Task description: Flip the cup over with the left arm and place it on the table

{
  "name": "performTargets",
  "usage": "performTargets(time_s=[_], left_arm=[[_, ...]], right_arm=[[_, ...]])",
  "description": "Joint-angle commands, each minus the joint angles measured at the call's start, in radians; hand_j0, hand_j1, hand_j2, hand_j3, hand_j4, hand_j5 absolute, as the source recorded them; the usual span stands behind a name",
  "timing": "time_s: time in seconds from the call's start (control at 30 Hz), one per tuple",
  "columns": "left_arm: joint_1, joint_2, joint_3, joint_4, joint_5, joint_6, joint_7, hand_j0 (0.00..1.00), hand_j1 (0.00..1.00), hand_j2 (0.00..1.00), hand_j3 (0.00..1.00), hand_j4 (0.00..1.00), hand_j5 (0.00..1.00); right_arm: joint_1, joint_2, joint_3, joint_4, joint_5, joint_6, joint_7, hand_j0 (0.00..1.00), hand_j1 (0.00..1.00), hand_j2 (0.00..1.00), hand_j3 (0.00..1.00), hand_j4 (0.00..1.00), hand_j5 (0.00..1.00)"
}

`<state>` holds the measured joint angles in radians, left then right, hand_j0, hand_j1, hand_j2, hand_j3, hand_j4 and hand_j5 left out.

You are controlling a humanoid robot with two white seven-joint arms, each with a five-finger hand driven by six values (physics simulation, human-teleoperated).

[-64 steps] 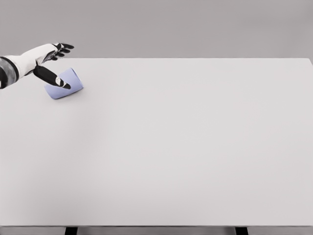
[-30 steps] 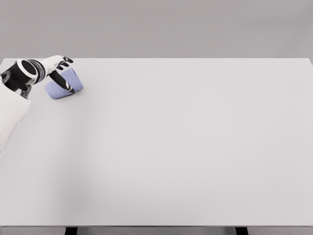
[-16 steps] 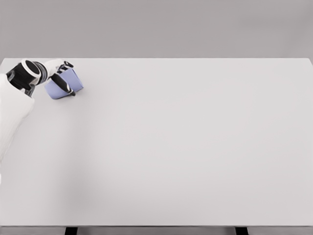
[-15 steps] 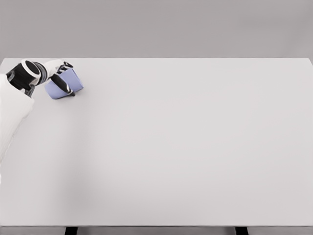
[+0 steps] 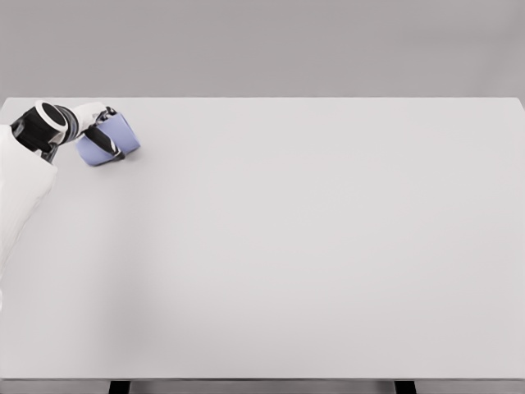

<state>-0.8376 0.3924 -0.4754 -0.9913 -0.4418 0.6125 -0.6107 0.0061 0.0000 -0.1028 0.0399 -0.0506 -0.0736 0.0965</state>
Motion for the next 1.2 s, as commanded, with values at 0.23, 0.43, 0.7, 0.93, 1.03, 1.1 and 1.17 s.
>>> performTargets(time_s=[0.23,0.43,0.7,0.93,1.03,1.1,1.17], left_arm=[[-0.003,0.068,0.017,-0.02,0.135,-0.002,0.0,0.43,0.43,0.43,0.43,0.43,0.43],[0.009,0.167,0.018,-0.07,0.301,-0.332,0.0,0.4,0.4,0.4,0.4,0.4,0.4],[0.09,0.206,0.089,-0.063,0.472,-0.809,0.0,0.4,0.4,0.4,0.4,0.4,0.4],[0.183,0.203,0.149,0.094,0.689,-1.139,0.0,0.39,0.39,0.39,0.39,0.39,0.39],[0.23,0.2,0.149,0.138,0.79,-1.223,0.0,0.39,0.39,0.39,0.39,0.39,0.39],[0.233,0.197,0.149,0.163,0.813,-1.223,0.0,0.39,0.39,0.39,0.39,0.39,0.39],[0.262,0.198,0.149,0.166,0.864,-1.223,0.0,0.4,0.4,0.4,0.4,0.4,0.4]], right_arm=[[0.0,0.0,0.0,0.0,0.0,0.0,0.0,1.0,1.0,1.0,1.0,1.0,1.0],[0.0,0.0,0.0,0.0,0.0,0.0,0.0,1.0,1.0,1.0,1.0,1.0,1.0],[0.0,0.0,0.0,0.0,0.0,0.0,0.0,1.0,1.0,1.0,1.0,1.0,1.0],[0.0,0.0,0.0,0.0,0.0,0.0,0.0,1.0,1.0,1.0,1.0,1.0,1.0],[0.0,0.0,0.0,0.0,0.0,0.0,0.0,1.0,1.0,1.0,1.0,1.0,1.0],[0.0,0.0,0.0,0.0,0.0,0.0,0.0,1.0,1.0,1.0,1.0,1.0,1.0],[0.0,0.0,0.0,0.0,0.0,0.0,0.0,1.0,1.0,1.0,1.0,1.0,1.0]])
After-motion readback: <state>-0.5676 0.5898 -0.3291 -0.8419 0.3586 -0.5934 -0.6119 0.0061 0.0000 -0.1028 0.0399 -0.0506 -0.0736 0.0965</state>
